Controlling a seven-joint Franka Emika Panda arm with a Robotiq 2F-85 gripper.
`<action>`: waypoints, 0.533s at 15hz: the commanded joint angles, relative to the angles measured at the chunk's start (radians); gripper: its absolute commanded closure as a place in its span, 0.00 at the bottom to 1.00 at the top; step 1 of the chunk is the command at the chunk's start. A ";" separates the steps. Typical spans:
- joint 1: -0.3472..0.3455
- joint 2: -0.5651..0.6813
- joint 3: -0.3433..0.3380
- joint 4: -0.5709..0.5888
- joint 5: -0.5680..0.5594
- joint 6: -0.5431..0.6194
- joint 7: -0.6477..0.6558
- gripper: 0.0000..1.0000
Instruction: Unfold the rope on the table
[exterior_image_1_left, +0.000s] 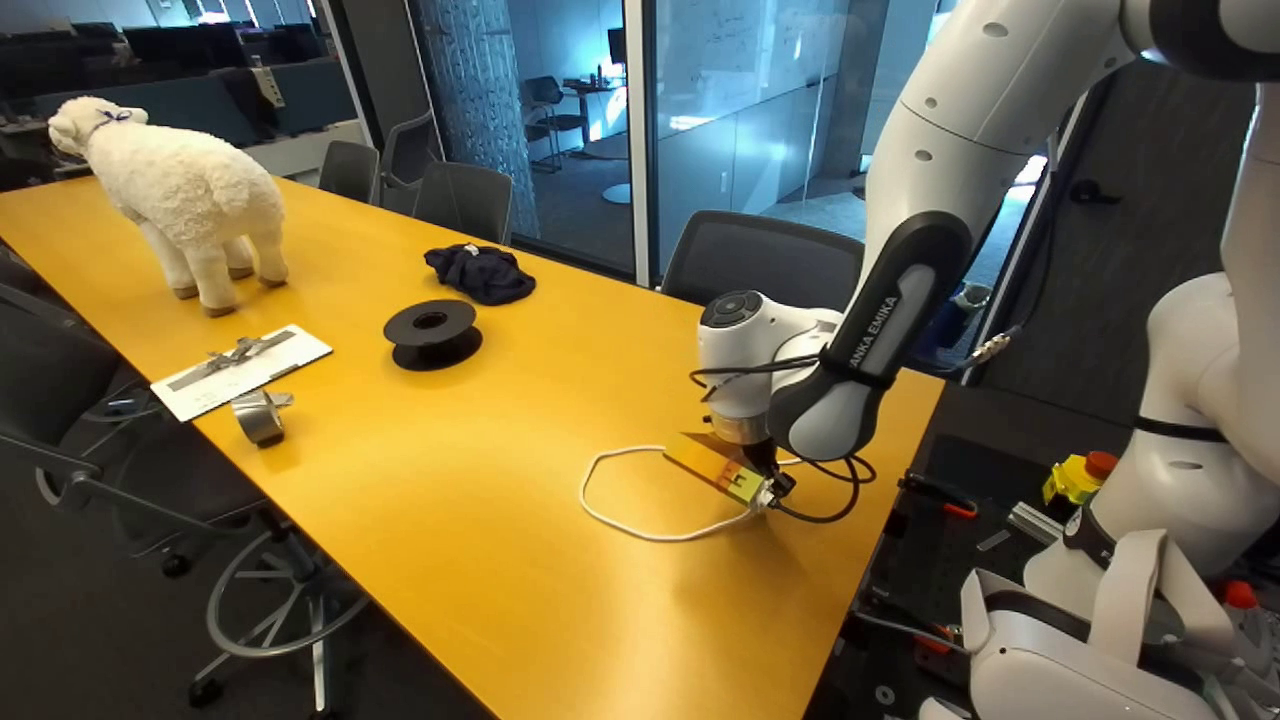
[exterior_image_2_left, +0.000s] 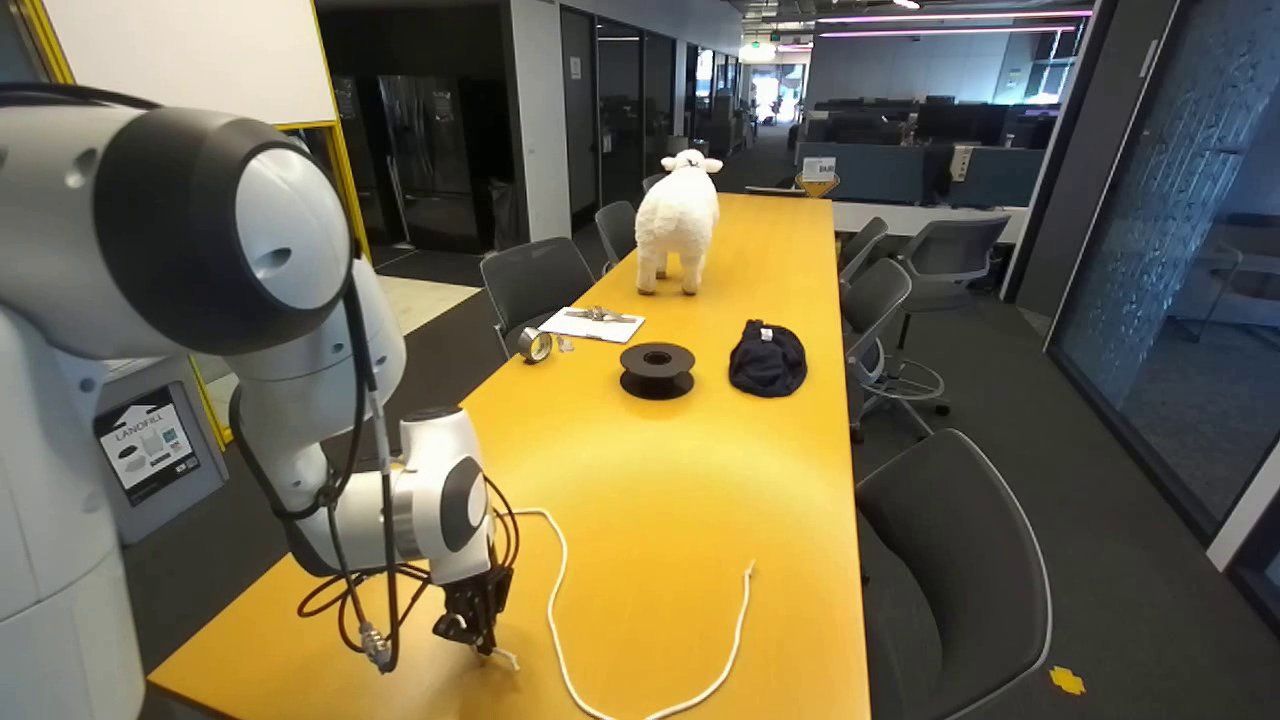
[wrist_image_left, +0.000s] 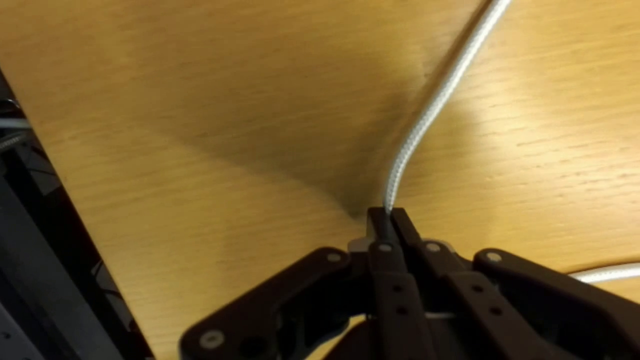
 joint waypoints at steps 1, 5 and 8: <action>-0.013 -0.038 -0.006 -0.060 -0.065 0.076 0.059 0.71; 0.011 -0.068 -0.061 -0.097 -0.228 0.150 0.043 0.41; -0.030 -0.156 -0.067 -0.132 -0.326 0.128 -0.100 0.19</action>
